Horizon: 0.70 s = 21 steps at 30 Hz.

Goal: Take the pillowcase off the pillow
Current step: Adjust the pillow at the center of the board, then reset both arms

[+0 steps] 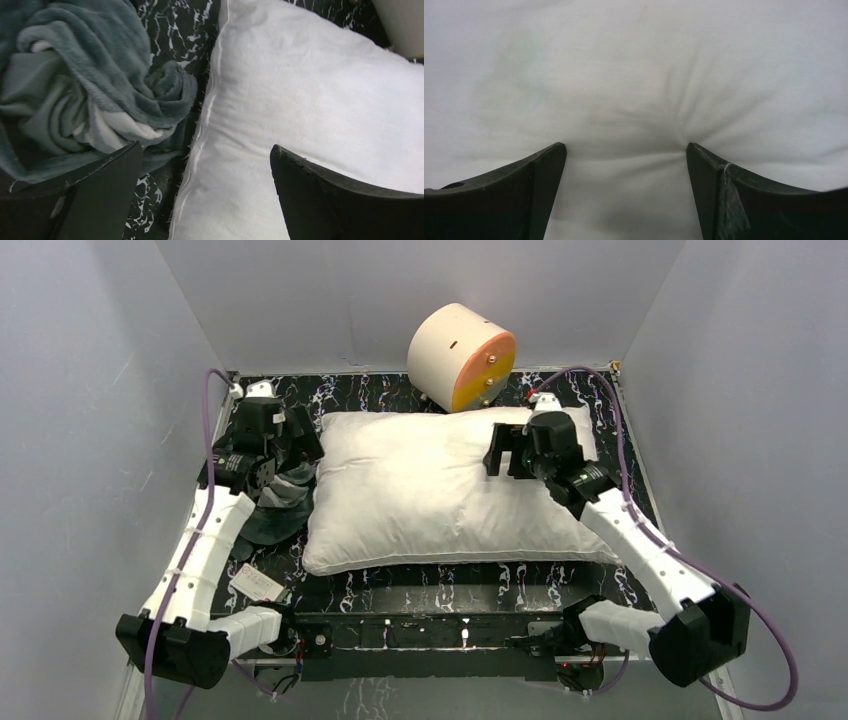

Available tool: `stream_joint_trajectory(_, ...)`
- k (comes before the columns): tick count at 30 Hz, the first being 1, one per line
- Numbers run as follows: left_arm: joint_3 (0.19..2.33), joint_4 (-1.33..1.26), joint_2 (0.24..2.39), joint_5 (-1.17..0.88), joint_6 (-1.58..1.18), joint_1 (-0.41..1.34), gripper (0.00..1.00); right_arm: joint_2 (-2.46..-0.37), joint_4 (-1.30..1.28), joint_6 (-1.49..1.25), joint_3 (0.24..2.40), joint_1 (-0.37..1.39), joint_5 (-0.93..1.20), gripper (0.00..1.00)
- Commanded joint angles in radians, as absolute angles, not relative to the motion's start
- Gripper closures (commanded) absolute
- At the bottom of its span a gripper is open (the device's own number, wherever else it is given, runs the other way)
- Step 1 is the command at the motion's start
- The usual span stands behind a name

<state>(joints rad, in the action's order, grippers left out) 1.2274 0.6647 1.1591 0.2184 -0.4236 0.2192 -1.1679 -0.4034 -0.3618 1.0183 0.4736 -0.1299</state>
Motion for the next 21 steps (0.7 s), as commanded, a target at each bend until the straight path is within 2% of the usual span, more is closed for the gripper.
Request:
stream_joint_trajectory(1,1.306,0.782,1.114,0.394,-0.452,0.222,0.02,-0.96,-0.281,-0.313,0.987,0.465,-0.259,0.01)
stream_joint_trajectory(5,1.341,0.807,1.055,0.414,-0.443,0.222,0.02,-0.751,-0.134,-0.281,0.919,0.466,-0.381,0.01)
stream_joint_trajectory(10,1.378,0.804,0.988,0.391,-0.388,0.222,0.02,-0.618,-0.139,-0.281,0.913,0.466,-0.493,0.01)
stream_joint_trajectory(21,1.398,0.808,0.993,0.348,-0.395,0.222,0.02,-0.734,-0.335,-0.285,0.982,0.466,-0.405,0.02)
